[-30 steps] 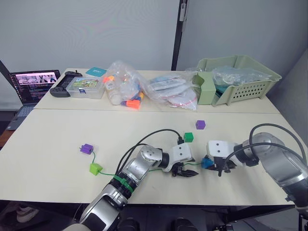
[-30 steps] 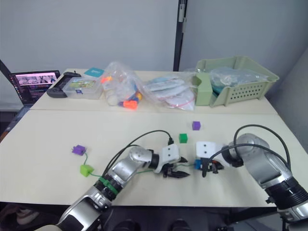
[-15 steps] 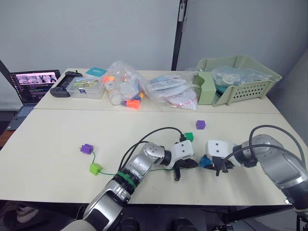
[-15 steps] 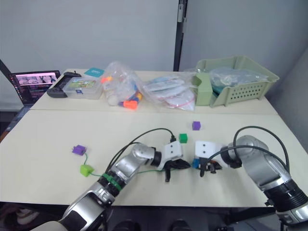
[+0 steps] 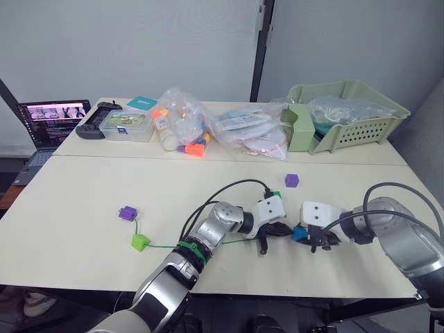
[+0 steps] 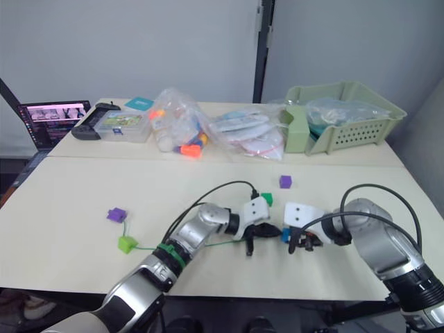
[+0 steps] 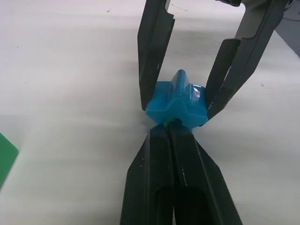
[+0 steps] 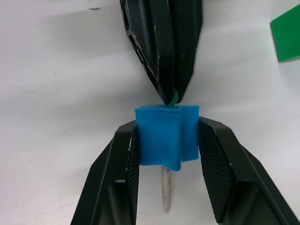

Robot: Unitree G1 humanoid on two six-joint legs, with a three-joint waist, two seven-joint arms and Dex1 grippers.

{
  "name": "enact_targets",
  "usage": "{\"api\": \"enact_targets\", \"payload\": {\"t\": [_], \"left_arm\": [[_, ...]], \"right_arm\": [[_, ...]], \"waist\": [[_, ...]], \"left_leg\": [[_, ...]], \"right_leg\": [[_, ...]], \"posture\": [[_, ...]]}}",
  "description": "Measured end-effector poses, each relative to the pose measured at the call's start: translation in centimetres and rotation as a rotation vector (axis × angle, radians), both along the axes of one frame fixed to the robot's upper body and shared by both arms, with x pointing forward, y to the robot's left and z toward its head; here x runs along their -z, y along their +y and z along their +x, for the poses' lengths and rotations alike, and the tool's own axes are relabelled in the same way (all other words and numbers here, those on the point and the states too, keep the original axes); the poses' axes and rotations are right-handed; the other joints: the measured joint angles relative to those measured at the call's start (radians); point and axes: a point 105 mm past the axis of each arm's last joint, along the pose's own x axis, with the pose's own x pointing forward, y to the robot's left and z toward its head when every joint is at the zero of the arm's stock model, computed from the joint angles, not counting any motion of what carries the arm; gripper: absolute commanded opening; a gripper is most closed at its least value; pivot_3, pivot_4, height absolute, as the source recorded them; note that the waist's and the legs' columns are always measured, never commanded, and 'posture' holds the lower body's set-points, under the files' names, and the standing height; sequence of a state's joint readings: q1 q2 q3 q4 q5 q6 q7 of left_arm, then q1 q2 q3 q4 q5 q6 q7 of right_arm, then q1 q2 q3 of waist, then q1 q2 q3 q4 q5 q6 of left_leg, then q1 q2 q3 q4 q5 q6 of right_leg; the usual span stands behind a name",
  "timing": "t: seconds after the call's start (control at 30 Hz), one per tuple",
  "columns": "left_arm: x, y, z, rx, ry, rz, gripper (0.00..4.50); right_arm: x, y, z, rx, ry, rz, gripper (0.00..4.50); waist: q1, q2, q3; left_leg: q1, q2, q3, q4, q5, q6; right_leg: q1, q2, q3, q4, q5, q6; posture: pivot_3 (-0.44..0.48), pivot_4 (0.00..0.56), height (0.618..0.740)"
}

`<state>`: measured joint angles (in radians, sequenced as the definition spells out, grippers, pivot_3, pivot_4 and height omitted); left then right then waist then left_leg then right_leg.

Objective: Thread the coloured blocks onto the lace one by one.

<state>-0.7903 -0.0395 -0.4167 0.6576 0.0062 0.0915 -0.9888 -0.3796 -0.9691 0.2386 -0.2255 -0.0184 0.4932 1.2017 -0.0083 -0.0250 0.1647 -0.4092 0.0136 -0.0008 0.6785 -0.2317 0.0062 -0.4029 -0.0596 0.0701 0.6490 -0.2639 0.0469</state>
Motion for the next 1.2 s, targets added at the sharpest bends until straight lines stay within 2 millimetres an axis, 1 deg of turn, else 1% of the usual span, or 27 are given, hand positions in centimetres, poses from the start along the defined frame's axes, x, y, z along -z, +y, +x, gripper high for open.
{"api": "enact_targets", "payload": {"t": [0.1, 0.17, 0.2, 0.3, 0.33, 0.37, 0.4, 0.5, 0.57, 0.63, 0.7, 0.77, 0.9, 1.07, 1.2], "left_arm": [[-0.4, 0.8, 0.1, 0.003, -0.022, 0.002, 2.15], [-0.8, 1.5, 0.3, 0.002, -0.039, 0.004, 2.87], [-1.2, 2.0, 0.4, 0.005, -0.054, 0.006, 3.24], [-2.1, 3.1, 0.8, -0.008, -0.082, 0.007, 4.12], [-2.4, 3.5, 0.9, -0.006, -0.092, 0.011, 4.48], [-2.6, 3.8, 0.8, -0.004, -0.096, 0.013, 4.50], [-2.7, 4.1, 0.8, -0.001, -0.099, 0.012, 4.50], [-2.6, 4.3, 0.5, 0.014, -0.098, 0.017, 4.50], [-2.5, 4.1, 0.3, 0.027, -0.099, 0.018, 4.50], [-2.6, 3.3, 0.1, 0.053, -0.099, 0.007, 4.50], [-2.9, 2.1, -0.1, 0.084, -0.107, -0.005, 4.50], [-3.4, 0.9, -0.2, 0.112, -0.122, -0.022, 4.50], [-3.3, -0.6, -0.1, 0.132, -0.128, -0.027, 4.50], [-2.0, -1.9, -0.4, 0.162, -0.120, 0.008, 4.50], [-1.3, -2.1, -0.1, 0.158, -0.129, 0.035, 4.50]], "right_arm": [[0.0, 0.2, 0.0, -0.010, -0.004, 0.006, 1.31], [0.0, 0.3, 0.0, -0.012, -0.003, 0.007, 2.38], [0.1, 0.5, 0.0, -0.016, 0.003, 0.013, 2.75], [0.6, 0.9, -0.3, -0.033, 0.037, 0.025, 3.64], [0.6, 0.9, -0.5, -0.036, 0.051, 0.032, 4.04], [0.5, 0.8, -0.6, -0.038, 0.064, 0.033, 4.35], [0.4, 0.6, -0.7, -0.035, 0.074, 0.034, 4.43], [-0.8, -0.3, -0.9, 0.020, 0.079, 0.070, 4.43], [-2.2, -1.2, -1.0, 0.064, 0.052, 0.089, 4.43], [-3.1, -2.4, -1.3, 0.140, 0.021, 0.118, 4.43], [-3.1, -3.6, -1.8, 0.224, 0.013, 0.146, 4.43], [-2.5, -4.7, -2.6, 0.284, 0.028, 0.133, 4.43], [-2.0, -6.1, -3.9, 0.363, 0.021, 0.118, 4.43], [-2.1, -6.5, -5.1, 0.424, -0.023, 0.122, 4.43], [-2.0, -6.7, -5.7, 0.457, -0.035, 0.132, 4.43]], "waist": [[-0.004, 0.000, 0.000], [-0.004, 0.000, 0.000], [-0.006, 0.000, 0.000], [-0.005, 0.000, 0.000], [-0.005, 0.000, 0.000], [-0.003, 0.000, 0.000], [-0.002, 0.000, 0.000], [0.007, 0.000, 0.000], [0.011, 0.000, 0.000], [0.018, 0.000, 0.000], [0.026, 0.000, 0.000], [0.024, 0.000, 0.000], [0.014, 0.000, 0.000], [0.014, -0.001, 0.000], [0.013, -0.001, 0.000]], "left_leg": [[0.000, 0.000, 0.000, -0.001, 0.000, 0.000], [0.000, 0.000, 0.000, 0.000, 0.000, 0.000], [0.000, 0.001, 0.000, 0.000, 0.000, 0.000], [0.000, 0.000, 0.000, 0.000, 0.000, 0.000], [-0.001, 0.000, 0.000, 0.000, 0.000, 0.000], [-0.001, 0.000, 0.000, 0.000, 0.000, 0.000], [-0.001, 0.000, 0.000, 0.000, 0.000, 0.000], [-0.002, 0.000, -0.001, 0.000, 0.000, 0.000], [-0.002, 0.000, 0.000, 0.000, 0.000, 0.000], [-0.002, 0.000, -0.001, 0.000, 0.000, 0.000], [-0.004, 0.000, -0.001, 0.001, 0.000, 0.000], [-0.004, -0.001, -0.001, 0.002, 0.000, 0.000], [-0.004, 0.000, 0.000, 0.001, 0.000, 0.000], [-0.004, -0.001, -0.001, 0.001, 0.000, 0.000], [-0.004, -0.001, -0.001, 0.001, 0.000, 0.000]], "right_leg": [[0.000, 0.000, 0.000, 0.000, 0.000, 0.000], [0.000, 0.000, 0.000, 0.000, 0.000, 0.000], [0.000, 0.000, 0.000, 0.000, 0.000, 0.000], [-0.001, 0.000, 0.000, 0.000, 0.000, 0.000], [-0.001, 0.000, 0.000, 0.000, 0.000, 0.000], [-0.001, 0.000, 0.000, 0.000, 0.000, 0.000], [-0.001, 0.000, 0.000, 0.000, 0.000, 0.000], [-0.001, 0.000, 0.000, 0.000, 0.000, 0.000], [-0.001, 0.000, 0.000, 0.000, 0.000, 0.000], [-0.001, 0.000, -0.001, 0.000, 0.000, 0.000], [-0.001, 0.000, -0.001, -0.001, 0.000, 0.000], [-0.001, 0.000, 0.000, -0.001, 0.000, 0.000], [-0.001, 0.000, 0.000, -0.001, 0.000, 0.000], [-0.001, 0.000, 0.000, -0.001, 0.000, 0.001], [-0.001, 0.000, 0.000, -0.001, 0.000, 0.001]], "posture": [[0.000, 0.150, 0.737], [0.000, 0.150, 0.737], [0.000, 0.150, 0.737], [0.000, 0.150, 0.737], [0.000, 0.150, 0.737], [0.000, 0.150, 0.737], [0.000, 0.150, 0.737], [0.000, 0.150, 0.737], [0.000, 0.150, 0.737], [0.000, 0.150, 0.737], [0.000, 0.150, 0.737], [0.000, 0.150, 0.737], [0.000, 0.150, 0.737], [0.000, 0.150, 0.737], [0.000, 0.150, 0.737]]}}
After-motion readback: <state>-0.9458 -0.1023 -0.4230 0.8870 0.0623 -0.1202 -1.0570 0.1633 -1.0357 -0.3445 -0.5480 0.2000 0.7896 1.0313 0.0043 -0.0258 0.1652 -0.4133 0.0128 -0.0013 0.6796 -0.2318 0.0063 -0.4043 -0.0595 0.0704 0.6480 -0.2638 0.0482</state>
